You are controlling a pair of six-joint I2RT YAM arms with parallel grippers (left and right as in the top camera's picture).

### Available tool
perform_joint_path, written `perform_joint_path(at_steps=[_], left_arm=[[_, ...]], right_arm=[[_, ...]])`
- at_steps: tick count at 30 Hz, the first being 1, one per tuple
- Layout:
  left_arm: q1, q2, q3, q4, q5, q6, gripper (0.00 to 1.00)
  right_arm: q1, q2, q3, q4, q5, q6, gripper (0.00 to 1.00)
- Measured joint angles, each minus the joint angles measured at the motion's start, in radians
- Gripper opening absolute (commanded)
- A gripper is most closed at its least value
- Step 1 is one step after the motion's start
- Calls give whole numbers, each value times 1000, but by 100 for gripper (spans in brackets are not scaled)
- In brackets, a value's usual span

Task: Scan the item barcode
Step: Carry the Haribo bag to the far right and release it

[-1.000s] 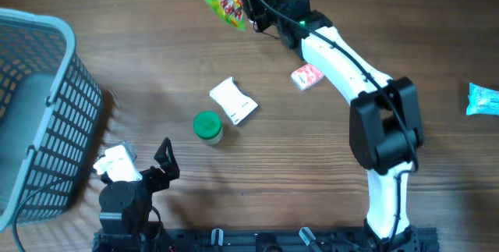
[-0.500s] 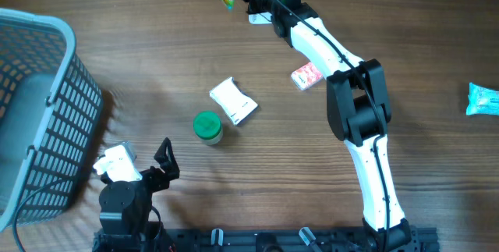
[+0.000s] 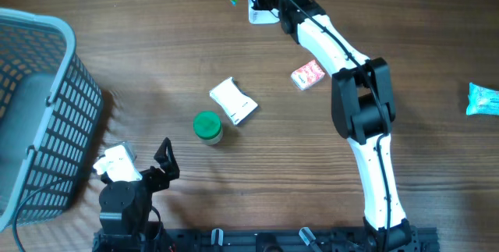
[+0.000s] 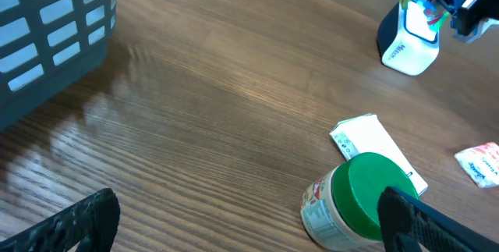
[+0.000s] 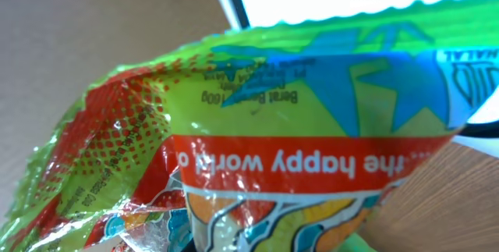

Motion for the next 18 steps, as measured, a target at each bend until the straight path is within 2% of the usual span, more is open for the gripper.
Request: perform_joint_path(at_steps=[7,14,18], left_arm=[[0,0,0,0,0,0,100],[0,0,0,0,0,0,100],[0,0,0,0,0,0,100]], right_arm=[[-6,-58,35,-366,23,-234,5],[-52,-350,44,-737,109,-411,5],[-117,-468,65,-1041,288,-452,5]])
